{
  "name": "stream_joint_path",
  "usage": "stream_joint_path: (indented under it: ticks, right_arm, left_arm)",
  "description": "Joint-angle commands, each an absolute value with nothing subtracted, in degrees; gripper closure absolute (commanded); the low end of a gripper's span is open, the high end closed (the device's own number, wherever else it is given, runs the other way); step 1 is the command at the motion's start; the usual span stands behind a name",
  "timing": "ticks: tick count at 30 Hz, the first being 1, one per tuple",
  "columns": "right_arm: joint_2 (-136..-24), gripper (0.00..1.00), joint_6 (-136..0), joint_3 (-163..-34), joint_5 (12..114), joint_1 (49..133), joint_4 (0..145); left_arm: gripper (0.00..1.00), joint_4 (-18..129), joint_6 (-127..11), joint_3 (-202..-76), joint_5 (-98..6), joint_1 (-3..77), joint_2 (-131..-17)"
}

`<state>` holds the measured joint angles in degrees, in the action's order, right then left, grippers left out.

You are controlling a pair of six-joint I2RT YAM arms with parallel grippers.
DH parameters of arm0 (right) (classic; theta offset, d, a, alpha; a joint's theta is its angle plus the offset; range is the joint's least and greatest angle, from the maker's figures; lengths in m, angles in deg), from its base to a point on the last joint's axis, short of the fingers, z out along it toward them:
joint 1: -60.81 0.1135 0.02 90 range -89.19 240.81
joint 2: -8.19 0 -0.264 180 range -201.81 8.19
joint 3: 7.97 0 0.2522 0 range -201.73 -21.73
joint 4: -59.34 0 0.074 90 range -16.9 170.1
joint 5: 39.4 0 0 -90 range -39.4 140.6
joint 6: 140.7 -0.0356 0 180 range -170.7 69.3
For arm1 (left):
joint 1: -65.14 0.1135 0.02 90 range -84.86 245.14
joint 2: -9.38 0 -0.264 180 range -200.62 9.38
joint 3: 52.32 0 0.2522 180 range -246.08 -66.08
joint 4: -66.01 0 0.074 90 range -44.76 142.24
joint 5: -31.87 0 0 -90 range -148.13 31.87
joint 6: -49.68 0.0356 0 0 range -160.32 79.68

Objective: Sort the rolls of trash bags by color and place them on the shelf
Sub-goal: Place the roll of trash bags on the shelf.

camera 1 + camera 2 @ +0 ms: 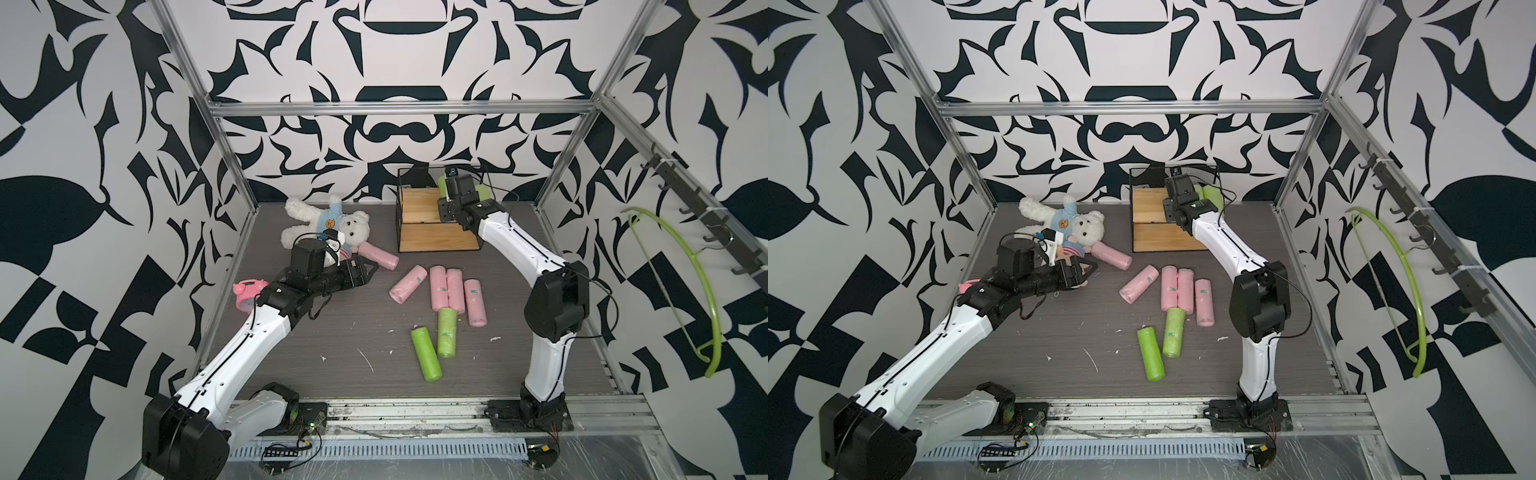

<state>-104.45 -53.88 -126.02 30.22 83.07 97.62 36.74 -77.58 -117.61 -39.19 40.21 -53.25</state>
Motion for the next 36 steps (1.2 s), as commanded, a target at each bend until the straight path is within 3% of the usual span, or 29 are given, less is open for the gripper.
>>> stream_joint_path:
  ticks: [1,24,36]
  right_arm:
    - [-103.2,0.54,-52.1,-129.6,25.9,83.4,96.0]
    - [-102.5,0.37,-50.4,-130.0,25.1,83.4,96.5]
    - [-91.1,0.29,-53.1,-126.2,35.2,83.4,98.5]
  left_arm:
    - [0.12,36.1,-77.0,-118.2,-38.8,40.0,-52.4]
    - [0.12,35.9,-76.5,-116.8,-39.2,40.0,-51.6]
    - [0.12,36.9,-75.3,-116.1,-39.0,39.2,-54.0]
